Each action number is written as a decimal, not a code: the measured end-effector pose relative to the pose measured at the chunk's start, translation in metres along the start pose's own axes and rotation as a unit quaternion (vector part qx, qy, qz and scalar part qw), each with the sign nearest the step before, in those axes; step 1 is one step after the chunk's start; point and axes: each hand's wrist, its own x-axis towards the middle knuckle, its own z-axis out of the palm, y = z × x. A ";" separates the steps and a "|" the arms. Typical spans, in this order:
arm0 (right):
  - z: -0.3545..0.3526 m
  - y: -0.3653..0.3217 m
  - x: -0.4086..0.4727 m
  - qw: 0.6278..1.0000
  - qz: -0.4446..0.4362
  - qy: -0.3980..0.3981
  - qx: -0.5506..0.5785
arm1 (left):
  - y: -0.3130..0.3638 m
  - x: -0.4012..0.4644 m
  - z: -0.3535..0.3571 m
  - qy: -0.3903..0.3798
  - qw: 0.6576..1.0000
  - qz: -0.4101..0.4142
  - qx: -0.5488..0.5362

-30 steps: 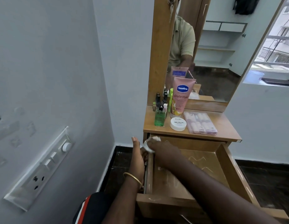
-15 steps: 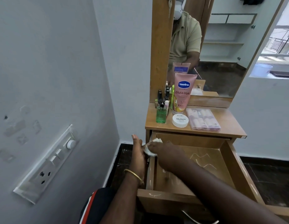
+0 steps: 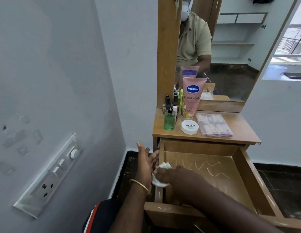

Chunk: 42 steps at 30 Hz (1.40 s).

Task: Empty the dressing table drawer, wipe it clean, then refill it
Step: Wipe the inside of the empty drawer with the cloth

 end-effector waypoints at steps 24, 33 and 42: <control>0.004 0.015 0.013 0.978 -0.065 0.050 -0.193 | -0.007 -0.020 -0.009 -0.007 1.000 -0.001 -0.024; 0.002 0.027 -0.008 0.952 -0.223 -0.005 -0.208 | -0.013 -0.021 -0.006 -0.021 0.999 -0.008 -0.029; 0.005 0.015 -0.001 0.956 -0.211 0.037 -0.200 | -0.013 -0.015 -0.013 -0.044 0.998 -0.003 -0.037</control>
